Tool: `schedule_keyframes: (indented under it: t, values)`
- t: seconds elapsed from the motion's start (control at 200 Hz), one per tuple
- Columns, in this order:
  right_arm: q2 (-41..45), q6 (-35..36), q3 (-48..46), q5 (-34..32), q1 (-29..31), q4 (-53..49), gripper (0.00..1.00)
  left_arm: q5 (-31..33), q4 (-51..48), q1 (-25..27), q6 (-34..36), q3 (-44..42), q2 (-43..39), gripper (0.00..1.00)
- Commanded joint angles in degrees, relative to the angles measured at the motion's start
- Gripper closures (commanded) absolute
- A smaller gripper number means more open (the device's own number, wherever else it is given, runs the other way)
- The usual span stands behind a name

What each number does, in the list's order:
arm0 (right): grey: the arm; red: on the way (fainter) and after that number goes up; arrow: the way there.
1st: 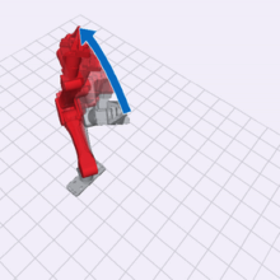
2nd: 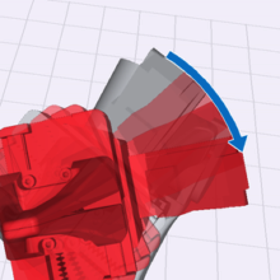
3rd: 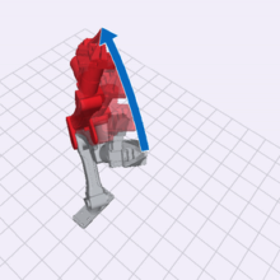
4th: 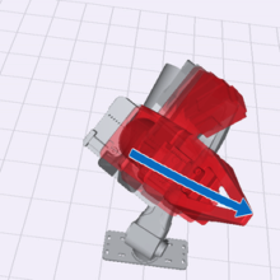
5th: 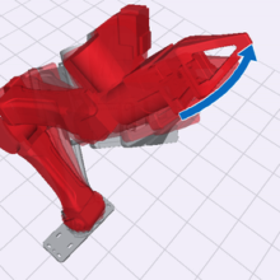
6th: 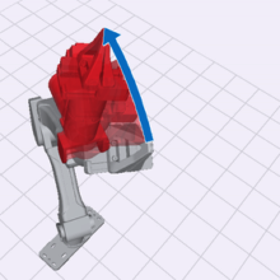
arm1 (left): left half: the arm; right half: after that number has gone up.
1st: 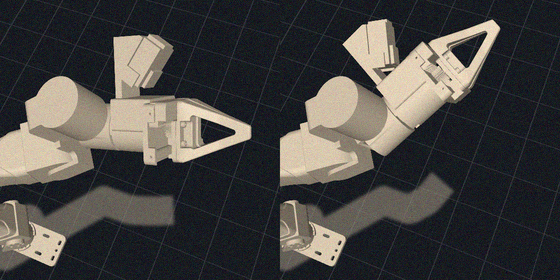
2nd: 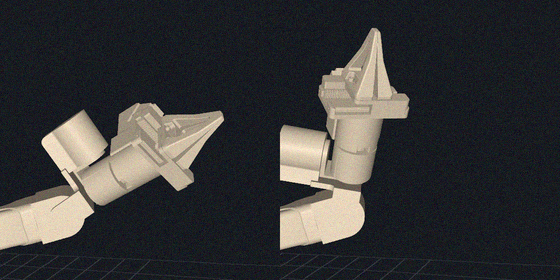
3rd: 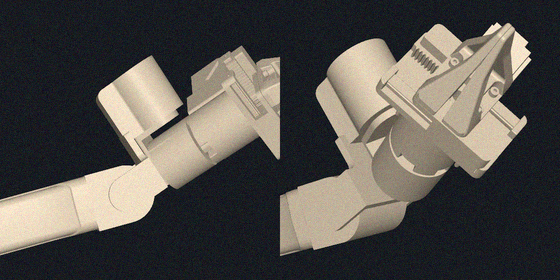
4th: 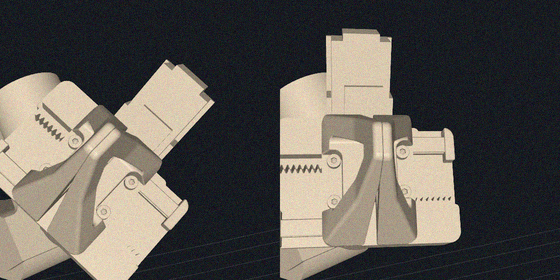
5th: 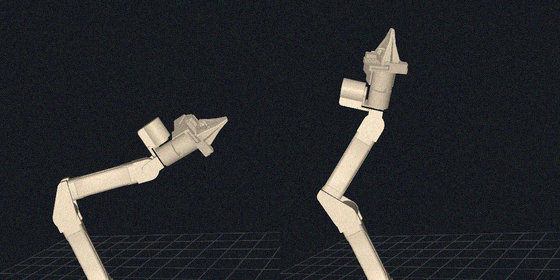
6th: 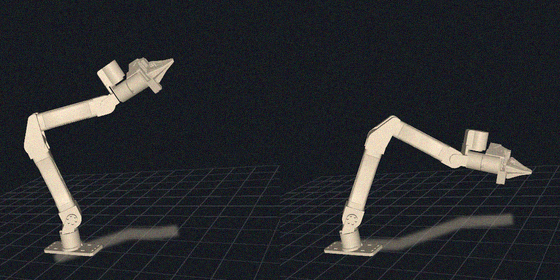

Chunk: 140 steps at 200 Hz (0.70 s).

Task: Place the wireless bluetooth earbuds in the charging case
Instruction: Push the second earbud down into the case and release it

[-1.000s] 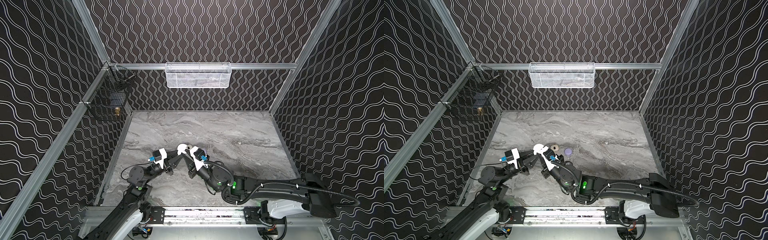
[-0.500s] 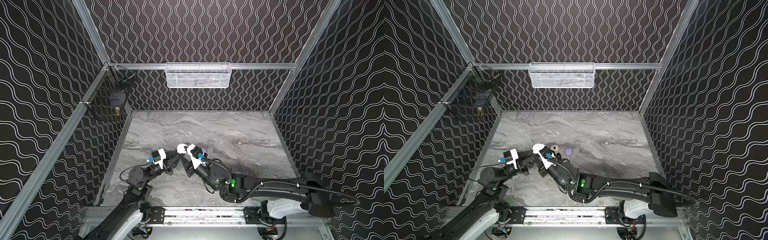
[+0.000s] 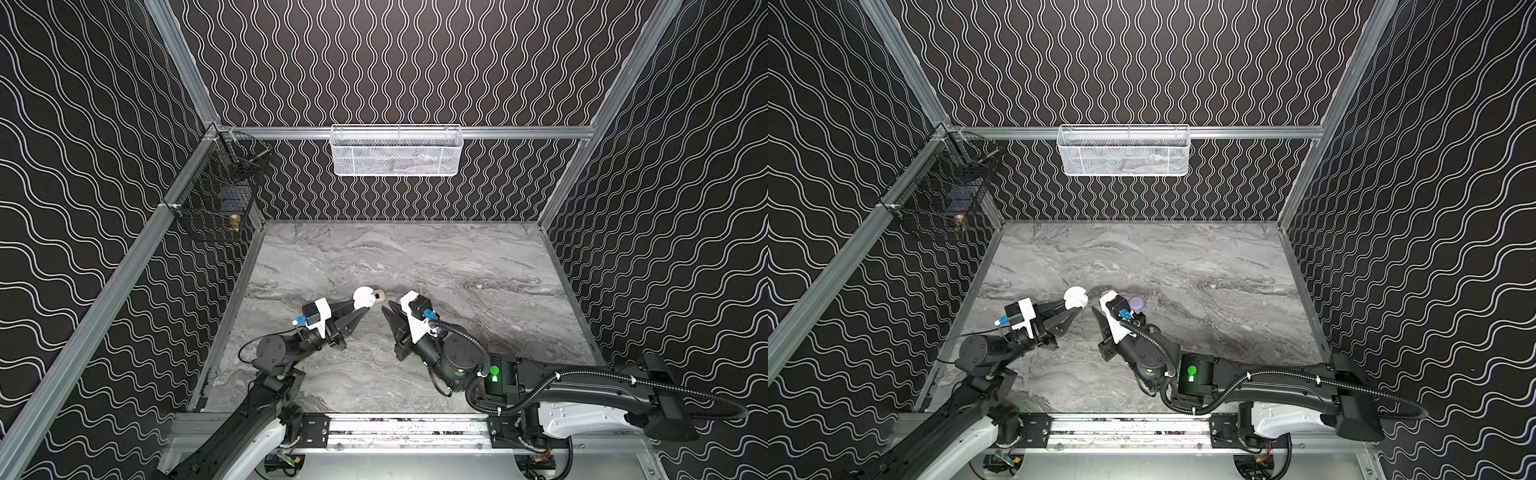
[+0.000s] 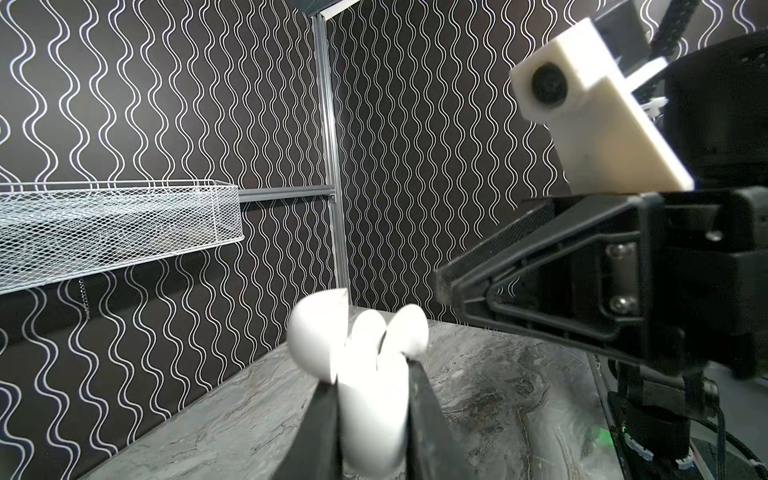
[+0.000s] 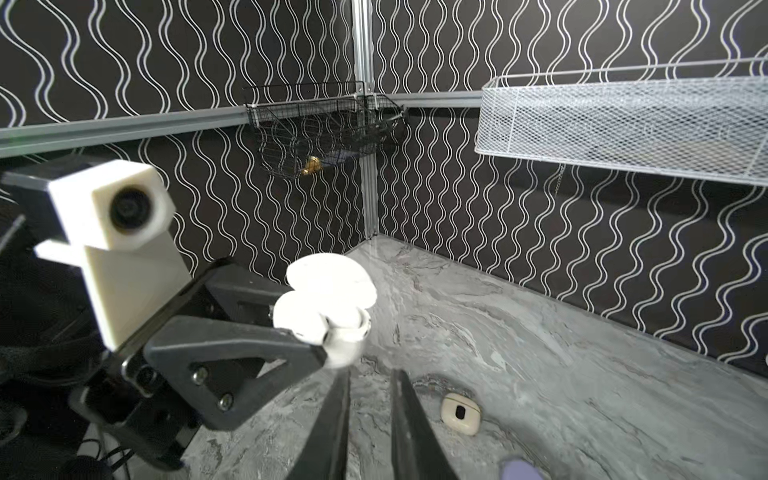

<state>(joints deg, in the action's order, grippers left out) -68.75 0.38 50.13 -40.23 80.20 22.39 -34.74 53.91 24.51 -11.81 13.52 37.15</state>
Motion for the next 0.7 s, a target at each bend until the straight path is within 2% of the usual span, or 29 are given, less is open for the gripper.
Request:
schedule_keyframes:
  t: [0.0, 0.305, 0.51, 0.696]
  values:
    - [-1.99, -3.03, 1.87, -3.36, -0.28, -2.85, 0.85, -0.94, 2.58, 0.07, -0.23, 0.46, -0.18, 1.00]
    - [-6.13, -1.35, 8.51, -0.16, -0.32, -3.69, 0.88, -0.94, 2.05, 0.06, 0.18, 0.00, -1.50, 1.00]
    - [-6.21, -2.12, 9.71, 4.01, -0.23, -4.60, 0.89, -0.73, 2.85, 0.10, 0.21, 0.02, -0.43, 1.00]
    - [-6.68, -3.49, 9.98, 4.95, -0.22, -5.00, 0.90, -0.42, 3.60, 0.06, -0.06, -0.07, 0.22, 1.00]
